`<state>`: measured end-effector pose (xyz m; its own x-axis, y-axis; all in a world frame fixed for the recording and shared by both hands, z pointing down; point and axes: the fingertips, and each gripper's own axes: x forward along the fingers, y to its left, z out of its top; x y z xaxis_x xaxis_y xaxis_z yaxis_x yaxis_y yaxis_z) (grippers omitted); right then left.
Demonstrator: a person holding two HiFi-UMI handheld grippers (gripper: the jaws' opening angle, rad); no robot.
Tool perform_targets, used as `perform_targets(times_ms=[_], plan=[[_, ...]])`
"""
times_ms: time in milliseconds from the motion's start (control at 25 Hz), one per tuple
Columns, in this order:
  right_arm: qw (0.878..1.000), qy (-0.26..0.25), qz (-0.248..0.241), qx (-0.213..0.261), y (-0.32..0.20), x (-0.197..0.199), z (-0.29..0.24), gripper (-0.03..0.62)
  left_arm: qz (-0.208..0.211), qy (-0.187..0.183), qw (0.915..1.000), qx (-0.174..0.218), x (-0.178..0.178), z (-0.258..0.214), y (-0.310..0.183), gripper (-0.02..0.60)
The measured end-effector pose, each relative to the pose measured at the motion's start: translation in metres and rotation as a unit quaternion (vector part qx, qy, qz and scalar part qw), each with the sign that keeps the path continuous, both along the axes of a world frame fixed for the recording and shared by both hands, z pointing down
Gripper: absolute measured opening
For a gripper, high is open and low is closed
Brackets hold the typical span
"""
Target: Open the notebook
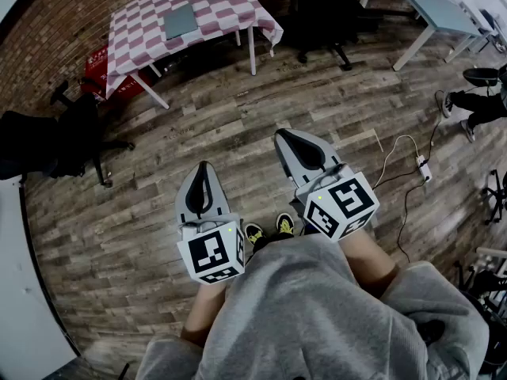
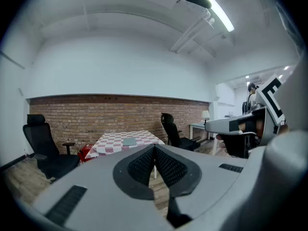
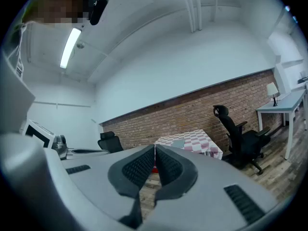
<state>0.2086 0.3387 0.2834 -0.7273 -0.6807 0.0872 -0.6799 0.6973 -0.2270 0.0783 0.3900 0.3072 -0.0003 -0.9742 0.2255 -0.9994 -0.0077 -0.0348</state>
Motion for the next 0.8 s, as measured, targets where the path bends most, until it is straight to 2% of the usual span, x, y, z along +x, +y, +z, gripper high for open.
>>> perform_targets(times_ms=[440,800], plan=[[1.0,-0.004,0.016,0.003,0.005,-0.014,-0.005,0.028,-0.011,-0.001,0.9999,0.004,-0.024,-0.006,0.009,0.011],[1.0,0.004,0.017,0.0,0.02,-0.039,-0.002,0.028,-0.002,0.008,1.0,-0.001,-0.045,-0.002,0.021,0.011]])
